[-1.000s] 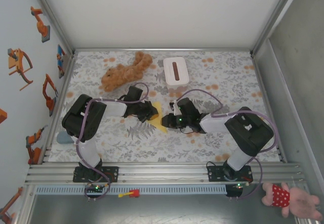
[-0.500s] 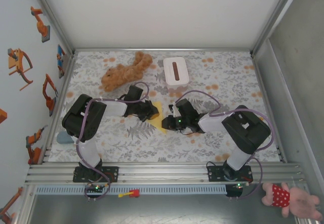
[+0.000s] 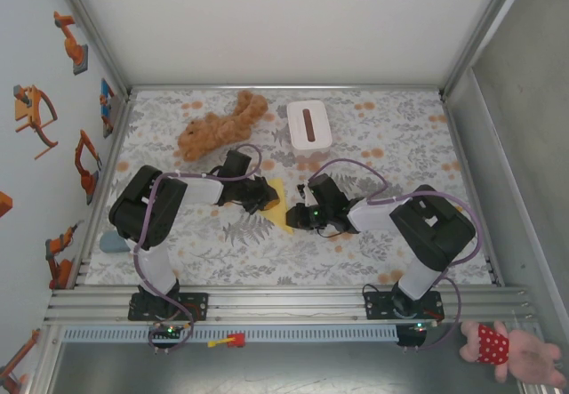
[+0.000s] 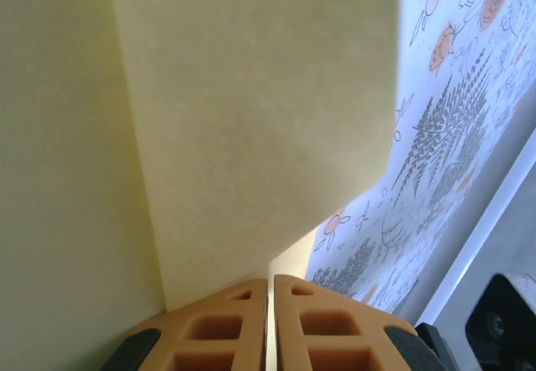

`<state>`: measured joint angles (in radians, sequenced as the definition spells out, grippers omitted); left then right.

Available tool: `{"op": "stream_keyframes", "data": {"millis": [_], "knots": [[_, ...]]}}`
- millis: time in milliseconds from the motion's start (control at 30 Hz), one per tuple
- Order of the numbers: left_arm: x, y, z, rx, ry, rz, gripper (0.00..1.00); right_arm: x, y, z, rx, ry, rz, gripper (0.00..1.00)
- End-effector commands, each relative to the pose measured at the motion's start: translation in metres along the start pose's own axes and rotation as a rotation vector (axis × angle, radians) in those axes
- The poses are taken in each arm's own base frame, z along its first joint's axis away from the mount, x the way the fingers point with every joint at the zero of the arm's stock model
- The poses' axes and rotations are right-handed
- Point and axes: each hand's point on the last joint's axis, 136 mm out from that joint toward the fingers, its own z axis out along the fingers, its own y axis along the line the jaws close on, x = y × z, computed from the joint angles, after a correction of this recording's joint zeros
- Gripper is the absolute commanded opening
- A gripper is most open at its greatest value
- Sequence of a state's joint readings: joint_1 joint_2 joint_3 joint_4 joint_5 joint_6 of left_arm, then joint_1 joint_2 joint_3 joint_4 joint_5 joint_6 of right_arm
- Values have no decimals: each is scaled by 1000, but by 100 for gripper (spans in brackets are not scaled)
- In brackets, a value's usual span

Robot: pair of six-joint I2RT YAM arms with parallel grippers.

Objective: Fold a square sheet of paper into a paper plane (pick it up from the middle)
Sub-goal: Fourth fold the wing at the center of the table.

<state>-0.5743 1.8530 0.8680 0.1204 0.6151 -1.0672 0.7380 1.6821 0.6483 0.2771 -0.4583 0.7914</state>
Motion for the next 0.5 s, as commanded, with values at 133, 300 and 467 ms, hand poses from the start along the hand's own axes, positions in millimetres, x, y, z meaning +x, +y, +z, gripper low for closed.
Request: {"op": "stream_keyframes", "data": {"millis": [133,300,467], "knots": [[-4,-1,4,4,12,0,10,2,-2,4,21,16,-7,14],[-2,4,5,-11,21,-10,10,5,-5,6,28,24,1,14],[2,20,7,-65,39,-35,10,8,-10,5,46,30,9,14]]}}
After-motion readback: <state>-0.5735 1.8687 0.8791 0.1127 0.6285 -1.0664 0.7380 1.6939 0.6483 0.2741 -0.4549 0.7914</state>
